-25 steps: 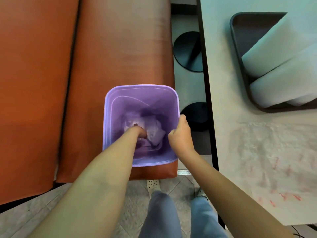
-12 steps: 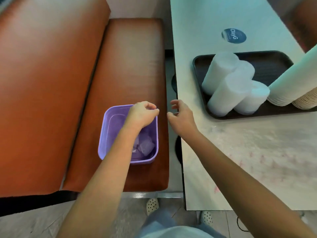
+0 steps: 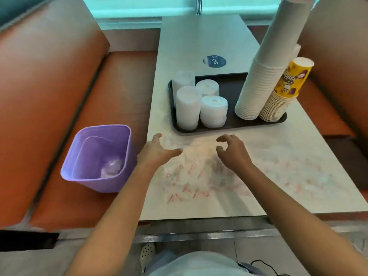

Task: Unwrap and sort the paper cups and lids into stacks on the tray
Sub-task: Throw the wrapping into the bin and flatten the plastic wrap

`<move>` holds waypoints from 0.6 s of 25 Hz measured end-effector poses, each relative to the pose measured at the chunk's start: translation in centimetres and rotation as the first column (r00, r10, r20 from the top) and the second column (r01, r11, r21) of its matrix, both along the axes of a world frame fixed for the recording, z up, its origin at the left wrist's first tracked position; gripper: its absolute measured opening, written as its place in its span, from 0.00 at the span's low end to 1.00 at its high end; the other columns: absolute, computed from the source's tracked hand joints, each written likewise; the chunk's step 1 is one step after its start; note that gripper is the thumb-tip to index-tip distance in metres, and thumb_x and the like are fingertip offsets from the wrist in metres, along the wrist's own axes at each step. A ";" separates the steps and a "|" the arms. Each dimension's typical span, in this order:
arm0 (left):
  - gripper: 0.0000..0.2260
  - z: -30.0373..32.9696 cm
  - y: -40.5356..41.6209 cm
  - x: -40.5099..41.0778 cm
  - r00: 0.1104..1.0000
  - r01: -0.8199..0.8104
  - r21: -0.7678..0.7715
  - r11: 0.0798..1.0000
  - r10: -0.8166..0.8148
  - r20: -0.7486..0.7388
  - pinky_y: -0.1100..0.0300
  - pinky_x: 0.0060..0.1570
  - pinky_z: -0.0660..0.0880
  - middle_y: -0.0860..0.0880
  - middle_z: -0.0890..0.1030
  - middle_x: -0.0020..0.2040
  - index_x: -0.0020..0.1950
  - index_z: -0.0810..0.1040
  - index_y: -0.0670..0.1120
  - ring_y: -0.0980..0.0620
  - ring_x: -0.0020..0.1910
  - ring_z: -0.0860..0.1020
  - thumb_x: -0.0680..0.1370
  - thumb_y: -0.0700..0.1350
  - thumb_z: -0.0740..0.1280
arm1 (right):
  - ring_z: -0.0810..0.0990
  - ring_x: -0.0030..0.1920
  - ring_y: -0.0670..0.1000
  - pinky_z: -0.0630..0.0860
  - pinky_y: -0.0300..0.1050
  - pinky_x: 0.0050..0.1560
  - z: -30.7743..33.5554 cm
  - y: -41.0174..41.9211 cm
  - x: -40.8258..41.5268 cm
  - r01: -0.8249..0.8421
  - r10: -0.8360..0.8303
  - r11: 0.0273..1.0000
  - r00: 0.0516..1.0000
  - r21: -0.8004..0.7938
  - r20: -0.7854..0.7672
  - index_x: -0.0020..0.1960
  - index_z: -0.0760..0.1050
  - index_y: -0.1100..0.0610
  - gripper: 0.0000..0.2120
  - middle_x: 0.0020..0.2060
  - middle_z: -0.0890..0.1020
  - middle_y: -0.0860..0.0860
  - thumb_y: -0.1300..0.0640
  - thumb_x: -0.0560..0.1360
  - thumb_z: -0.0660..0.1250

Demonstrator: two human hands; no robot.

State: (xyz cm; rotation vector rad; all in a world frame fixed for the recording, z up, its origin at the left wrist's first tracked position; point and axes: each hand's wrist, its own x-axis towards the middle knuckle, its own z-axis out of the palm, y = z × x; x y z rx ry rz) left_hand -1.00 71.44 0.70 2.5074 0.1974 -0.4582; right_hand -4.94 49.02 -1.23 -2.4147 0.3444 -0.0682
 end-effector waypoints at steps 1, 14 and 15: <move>0.38 -0.6 -0.4 -0.7 1.000 -0.017 0.012 1.000 0.017 -0.003 0.48 0.64 0.70 0.44 0.72 0.67 0.74 0.61 0.50 0.43 0.66 0.70 0.69 0.59 0.72 | 0.74 0.59 0.55 0.69 0.47 0.59 -0.7 -1.5 -1.0 -0.028 0.023 0.996 0.998 -0.089 -0.060 0.61 0.76 0.56 0.15 0.62 0.75 0.55 0.57 0.75 0.65; 0.10 0.9 -1.3 -3.5 0.908 -0.265 -0.236 0.935 0.324 0.266 0.58 0.45 0.70 0.47 0.79 0.45 0.51 0.80 0.40 0.48 0.44 0.76 0.77 0.47 0.67 | 0.38 0.76 0.56 0.34 0.69 0.68 -4.8 -8.9 -6.4 -0.190 0.071 0.909 0.948 -0.371 -0.310 0.76 0.47 0.39 0.28 0.78 0.43 0.47 0.36 0.79 0.47; 0.11 0.9 -1.1 -3.6 0.903 -0.283 -0.250 0.926 0.345 0.255 0.56 0.45 0.71 0.47 0.78 0.43 0.50 0.80 0.40 0.46 0.44 0.75 0.77 0.47 0.67 | 0.37 0.76 0.57 0.34 0.69 0.68 -4.8 -9.6 -6.4 -0.163 0.038 0.909 0.949 -0.383 -0.314 0.76 0.46 0.39 0.28 0.78 0.43 0.47 0.36 0.78 0.46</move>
